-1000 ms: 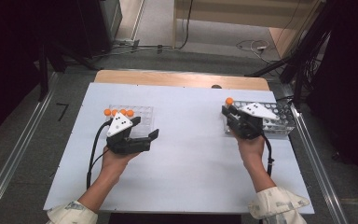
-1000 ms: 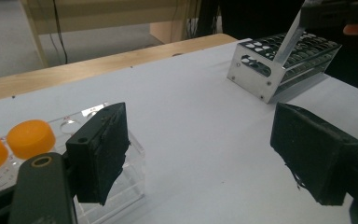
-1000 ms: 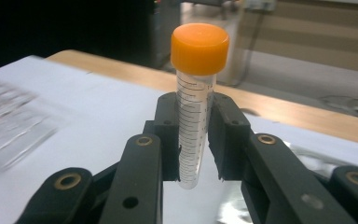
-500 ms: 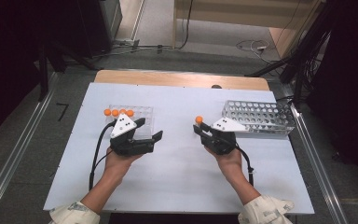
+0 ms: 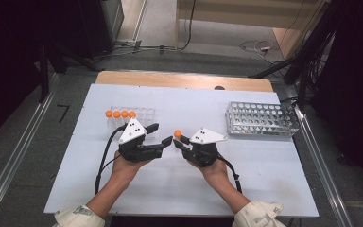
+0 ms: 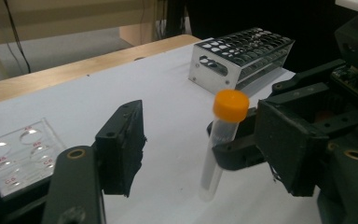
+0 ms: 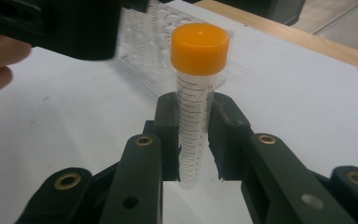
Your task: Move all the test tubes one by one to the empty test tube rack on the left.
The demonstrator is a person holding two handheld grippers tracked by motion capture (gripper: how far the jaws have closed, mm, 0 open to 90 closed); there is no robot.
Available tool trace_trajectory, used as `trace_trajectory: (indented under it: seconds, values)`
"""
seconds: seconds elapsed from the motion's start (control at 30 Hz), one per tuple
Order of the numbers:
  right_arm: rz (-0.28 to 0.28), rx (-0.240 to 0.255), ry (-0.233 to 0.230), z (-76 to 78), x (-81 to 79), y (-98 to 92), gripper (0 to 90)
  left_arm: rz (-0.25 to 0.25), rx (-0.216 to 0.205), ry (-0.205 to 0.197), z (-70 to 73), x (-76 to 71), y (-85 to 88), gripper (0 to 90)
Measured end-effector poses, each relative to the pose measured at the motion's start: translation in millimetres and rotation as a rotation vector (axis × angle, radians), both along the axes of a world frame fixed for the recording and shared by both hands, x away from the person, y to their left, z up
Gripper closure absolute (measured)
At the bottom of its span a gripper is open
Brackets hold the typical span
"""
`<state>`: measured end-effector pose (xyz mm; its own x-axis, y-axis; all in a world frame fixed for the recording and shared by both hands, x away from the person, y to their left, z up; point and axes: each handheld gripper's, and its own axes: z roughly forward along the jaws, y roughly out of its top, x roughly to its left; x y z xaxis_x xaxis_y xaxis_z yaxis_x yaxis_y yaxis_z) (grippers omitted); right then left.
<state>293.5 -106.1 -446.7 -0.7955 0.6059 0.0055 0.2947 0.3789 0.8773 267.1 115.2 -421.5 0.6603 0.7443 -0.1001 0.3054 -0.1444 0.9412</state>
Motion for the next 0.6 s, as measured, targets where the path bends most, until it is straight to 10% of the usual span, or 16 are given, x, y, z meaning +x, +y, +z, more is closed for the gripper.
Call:
trace_trajectory:
  seconds: [0.6]
  values:
    - [0.075,0.026,0.032,0.7,-8.7,18.4,71.9,-0.046,0.035,-0.004,-5.3,-2.6,-6.8,65.6]
